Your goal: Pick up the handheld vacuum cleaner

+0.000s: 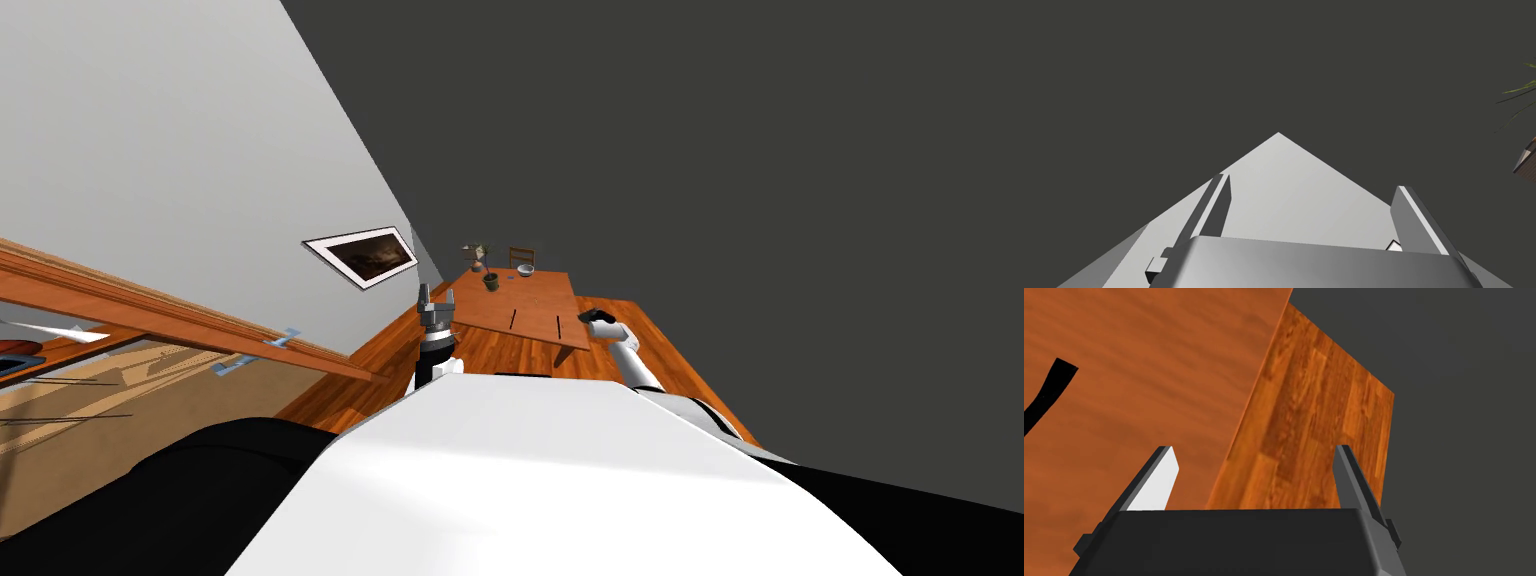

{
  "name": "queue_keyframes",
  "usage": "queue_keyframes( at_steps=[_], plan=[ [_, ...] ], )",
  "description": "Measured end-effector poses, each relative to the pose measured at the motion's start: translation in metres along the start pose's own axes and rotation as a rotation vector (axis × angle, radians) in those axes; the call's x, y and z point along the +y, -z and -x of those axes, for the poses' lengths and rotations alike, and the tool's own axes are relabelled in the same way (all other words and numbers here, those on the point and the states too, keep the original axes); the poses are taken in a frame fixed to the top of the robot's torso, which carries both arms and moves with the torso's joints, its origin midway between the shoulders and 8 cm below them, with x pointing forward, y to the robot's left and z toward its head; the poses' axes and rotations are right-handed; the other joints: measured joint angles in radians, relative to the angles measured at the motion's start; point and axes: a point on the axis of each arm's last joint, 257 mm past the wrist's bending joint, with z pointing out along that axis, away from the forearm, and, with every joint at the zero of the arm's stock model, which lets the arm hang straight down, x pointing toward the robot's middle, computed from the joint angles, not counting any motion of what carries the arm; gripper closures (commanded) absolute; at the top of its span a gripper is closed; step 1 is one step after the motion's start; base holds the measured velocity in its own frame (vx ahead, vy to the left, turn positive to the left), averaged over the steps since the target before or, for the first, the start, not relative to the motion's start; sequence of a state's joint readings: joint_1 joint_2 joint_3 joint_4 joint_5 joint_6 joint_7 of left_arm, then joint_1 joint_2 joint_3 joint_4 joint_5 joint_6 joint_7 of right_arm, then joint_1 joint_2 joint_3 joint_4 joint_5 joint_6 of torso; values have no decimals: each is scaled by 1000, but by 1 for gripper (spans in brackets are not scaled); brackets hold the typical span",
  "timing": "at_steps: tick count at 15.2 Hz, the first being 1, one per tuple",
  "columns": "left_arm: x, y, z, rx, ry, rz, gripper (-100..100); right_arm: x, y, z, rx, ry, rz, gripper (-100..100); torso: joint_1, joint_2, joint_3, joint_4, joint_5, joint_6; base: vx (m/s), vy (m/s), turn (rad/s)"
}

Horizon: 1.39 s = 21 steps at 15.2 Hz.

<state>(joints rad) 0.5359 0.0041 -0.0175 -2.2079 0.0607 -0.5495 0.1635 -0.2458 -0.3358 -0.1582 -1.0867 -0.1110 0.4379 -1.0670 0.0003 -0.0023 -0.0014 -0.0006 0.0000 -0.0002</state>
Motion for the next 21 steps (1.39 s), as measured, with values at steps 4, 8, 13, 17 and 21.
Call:
queue_keyframes(
  at_steps=[4,8,13,17,21],
  plan=[
    [0,0,0,0,0,0,0,-10,-7,20,-80,-95,-38,-100,0,0,0,0,0,0,18,-5,78],
    [0,0,0,0,0,0,0,-22,-14,38,-165,-193,-75,-100,0,0,0,0,0,0,18,-4,82],
    [0,0,0,0,0,0,0,-41,-16,58,-269,-306,-117,-100,0,1,0,0,0,0,17,-4,68],
    [0,0,0,0,0,0,0,-55,-14,68,-346,-392,-145,-100,0,1,0,0,0,0,16,-6,70],
    [0,0,0,0,0,0,0,-74,-11,79,-435,-482,-176,-100,0,1,0,0,0,1,18,-7,77]
  ],
)
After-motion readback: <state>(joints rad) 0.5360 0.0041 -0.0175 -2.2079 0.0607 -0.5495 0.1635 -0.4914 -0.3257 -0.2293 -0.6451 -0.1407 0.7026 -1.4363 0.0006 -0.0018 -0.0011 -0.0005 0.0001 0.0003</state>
